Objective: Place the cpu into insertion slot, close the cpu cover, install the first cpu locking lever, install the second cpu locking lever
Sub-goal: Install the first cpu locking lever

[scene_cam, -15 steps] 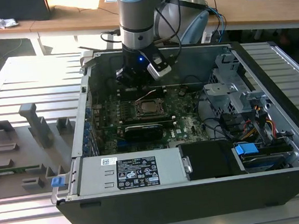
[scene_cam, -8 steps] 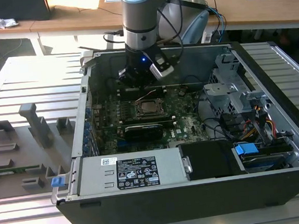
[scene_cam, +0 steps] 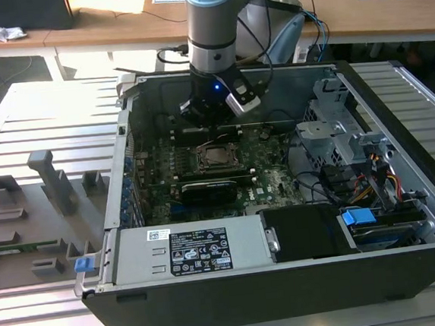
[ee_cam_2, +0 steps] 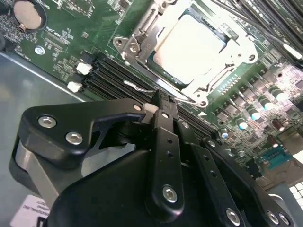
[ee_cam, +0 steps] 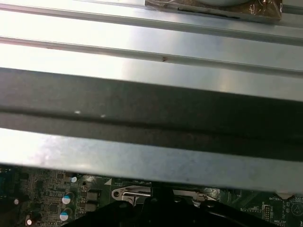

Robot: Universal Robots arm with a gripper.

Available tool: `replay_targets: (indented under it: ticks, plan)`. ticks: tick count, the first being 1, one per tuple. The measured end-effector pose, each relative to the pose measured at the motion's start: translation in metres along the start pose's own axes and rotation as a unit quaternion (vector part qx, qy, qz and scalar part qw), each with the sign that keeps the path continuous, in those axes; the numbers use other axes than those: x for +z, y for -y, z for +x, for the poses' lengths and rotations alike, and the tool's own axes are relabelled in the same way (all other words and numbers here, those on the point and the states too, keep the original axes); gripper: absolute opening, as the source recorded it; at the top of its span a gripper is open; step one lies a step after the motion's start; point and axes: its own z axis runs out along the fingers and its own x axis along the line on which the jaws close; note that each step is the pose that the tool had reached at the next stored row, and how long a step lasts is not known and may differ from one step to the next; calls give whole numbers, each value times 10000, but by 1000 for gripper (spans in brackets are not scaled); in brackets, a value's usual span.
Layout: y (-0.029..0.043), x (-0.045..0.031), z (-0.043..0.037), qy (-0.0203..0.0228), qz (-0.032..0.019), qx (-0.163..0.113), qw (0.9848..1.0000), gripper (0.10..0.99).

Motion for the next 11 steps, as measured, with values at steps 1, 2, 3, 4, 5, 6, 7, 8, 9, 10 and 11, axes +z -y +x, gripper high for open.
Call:
replay_targets:
  ticks: [1,2,3,4,5,6,7,8,9,10,11]
  plan:
    - [2,8,-27,-1,2,0,10000,106]
    - [3,13,-47,-2,6,-1,10000,106]
    - [3,17,-60,-2,8,-1,10000,106]
    - [3,23,-78,-4,12,-1,10000,106]
    - [2,28,-93,-5,14,0,10000,106]
    - [1,31,-103,-6,18,0,10000,106]
    - [-11,35,-115,-7,25,1,10000,106]
    - [-19,36,-120,-8,28,-1,10000,106]
    - [-25,37,-123,-7,30,-1,10000,106]
    - [-29,37,-124,-8,30,0,10000,106]
    - [-32,37,-127,-8,31,-1,10000,106]
